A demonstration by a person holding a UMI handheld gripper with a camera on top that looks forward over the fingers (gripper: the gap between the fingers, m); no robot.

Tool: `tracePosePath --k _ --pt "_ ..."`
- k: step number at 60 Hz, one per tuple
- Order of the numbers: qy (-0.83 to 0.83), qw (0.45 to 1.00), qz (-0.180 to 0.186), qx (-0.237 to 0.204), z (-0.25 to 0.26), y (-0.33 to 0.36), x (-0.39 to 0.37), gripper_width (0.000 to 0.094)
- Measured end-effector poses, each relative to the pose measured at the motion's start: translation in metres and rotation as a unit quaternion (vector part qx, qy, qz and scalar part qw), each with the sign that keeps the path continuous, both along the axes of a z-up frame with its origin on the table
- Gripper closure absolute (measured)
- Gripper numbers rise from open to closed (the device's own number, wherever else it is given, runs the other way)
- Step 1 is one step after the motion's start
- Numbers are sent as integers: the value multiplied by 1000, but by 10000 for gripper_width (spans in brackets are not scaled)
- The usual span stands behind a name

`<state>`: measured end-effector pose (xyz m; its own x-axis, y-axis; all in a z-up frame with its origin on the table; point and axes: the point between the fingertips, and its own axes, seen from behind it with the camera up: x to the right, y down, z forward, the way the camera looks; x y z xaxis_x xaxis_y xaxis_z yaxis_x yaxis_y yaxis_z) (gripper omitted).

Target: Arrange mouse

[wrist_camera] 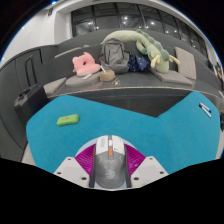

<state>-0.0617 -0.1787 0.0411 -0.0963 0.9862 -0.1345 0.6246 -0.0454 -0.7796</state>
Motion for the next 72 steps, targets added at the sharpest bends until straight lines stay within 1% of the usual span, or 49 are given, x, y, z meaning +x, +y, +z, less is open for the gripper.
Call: tracePosePath --k 4,9,12,15,16,17,21,22,23,28,32,36,40,43,46,51,59,63,69,72 --pt "-20 1000 -3 14 -25 -9 7 524" --pt "-45 999 -20 20 -52 -13 17 512" --pt "-48 998 -23 22 -58 -16 18 470" --pt "-37 999 -16 31 -57 -16 17 404" --pt "-36 999 -12 36 -58 -17 18 368" --pt "-36 998 -8 41 -57 -19 19 294" --pt "-34 998 10 56 -50 -21 23 62" --pt "-32 998 11 62 -46 -19 26 92" --pt "-28 997 11 67 -42 -17 26 95" --pt "-14 996 10 82 -14 -6 40 86" --pt "-15 997 13 75 16 4 62 86" --pt "-25 997 4 74 38 19 91 89" --pt "-35 997 3 69 57 35 127 87" --pt "-42 997 -3 71 70 48 154 85" --pt "-42 996 1 80 79 59 175 88" --pt "-56 993 -12 100 85 83 212 89" --pt "-76 993 -28 90 81 101 253 89" --pt "-85 991 -26 99 77 108 268 86" --pt "-87 991 -27 98 72 113 275 88" --pt "-76 990 -29 114 73 121 272 87"
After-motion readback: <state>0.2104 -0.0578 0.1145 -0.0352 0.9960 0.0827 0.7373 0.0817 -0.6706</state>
